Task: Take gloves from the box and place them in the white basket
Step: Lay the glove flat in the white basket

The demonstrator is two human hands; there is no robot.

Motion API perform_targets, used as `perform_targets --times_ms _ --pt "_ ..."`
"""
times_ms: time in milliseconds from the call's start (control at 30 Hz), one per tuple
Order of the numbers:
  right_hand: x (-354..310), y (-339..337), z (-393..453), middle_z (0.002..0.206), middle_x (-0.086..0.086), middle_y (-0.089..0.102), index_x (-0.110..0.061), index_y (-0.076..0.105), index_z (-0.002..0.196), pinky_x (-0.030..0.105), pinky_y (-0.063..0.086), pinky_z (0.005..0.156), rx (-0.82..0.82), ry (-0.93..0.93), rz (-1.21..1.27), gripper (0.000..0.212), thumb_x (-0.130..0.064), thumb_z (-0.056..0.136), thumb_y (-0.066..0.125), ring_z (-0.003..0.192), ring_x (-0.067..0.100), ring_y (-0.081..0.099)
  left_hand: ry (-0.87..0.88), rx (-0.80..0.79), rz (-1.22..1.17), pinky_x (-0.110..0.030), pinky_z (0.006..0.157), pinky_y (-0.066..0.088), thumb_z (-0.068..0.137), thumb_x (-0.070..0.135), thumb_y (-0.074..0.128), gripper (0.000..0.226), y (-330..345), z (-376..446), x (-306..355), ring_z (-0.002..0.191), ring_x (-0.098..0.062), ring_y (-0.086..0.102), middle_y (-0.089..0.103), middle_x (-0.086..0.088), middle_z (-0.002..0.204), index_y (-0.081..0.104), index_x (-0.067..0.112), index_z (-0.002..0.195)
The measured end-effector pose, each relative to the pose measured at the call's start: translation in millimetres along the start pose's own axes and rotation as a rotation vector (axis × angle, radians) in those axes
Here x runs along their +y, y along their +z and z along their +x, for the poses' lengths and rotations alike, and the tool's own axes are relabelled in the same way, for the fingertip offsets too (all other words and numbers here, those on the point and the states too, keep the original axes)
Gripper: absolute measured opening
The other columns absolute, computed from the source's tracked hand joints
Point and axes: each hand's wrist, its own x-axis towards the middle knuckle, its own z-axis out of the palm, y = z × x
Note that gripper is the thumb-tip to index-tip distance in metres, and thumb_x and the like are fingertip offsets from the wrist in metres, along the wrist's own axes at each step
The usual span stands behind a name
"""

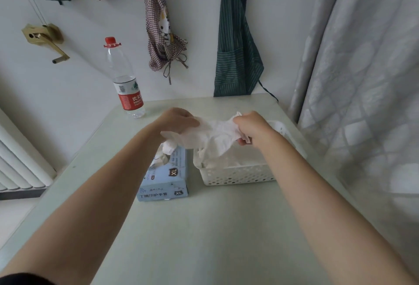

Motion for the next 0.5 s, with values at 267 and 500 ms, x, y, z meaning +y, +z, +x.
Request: perform_targets --times_ms 267,500 --pt "48 -43 29 0.082 0.010 0.056 -0.009 0.050 0.090 0.023 0.040 0.047 0.190 -0.168 -0.416 0.013 -0.015 0.096 0.041 0.052 0.023 0.059 0.066 0.020 0.422 -0.026 0.070 0.039 0.083 0.019 0.068 0.017 57 26 9 0.087 -0.018 0.053 0.060 -0.002 0.105 0.068 0.022 0.099" --pt "63 -51 35 0.113 0.013 0.063 -0.006 0.053 0.115 0.033 0.038 0.071 0.397 -0.282 -0.811 0.021 -0.018 0.102 0.041 0.102 0.034 0.061 0.399 -0.140 0.451 -0.034 0.103 0.041 0.086 0.053 0.065 0.039 106 14 22 0.117 -0.016 0.052 0.057 0.002 0.126 0.065 0.029 0.118"
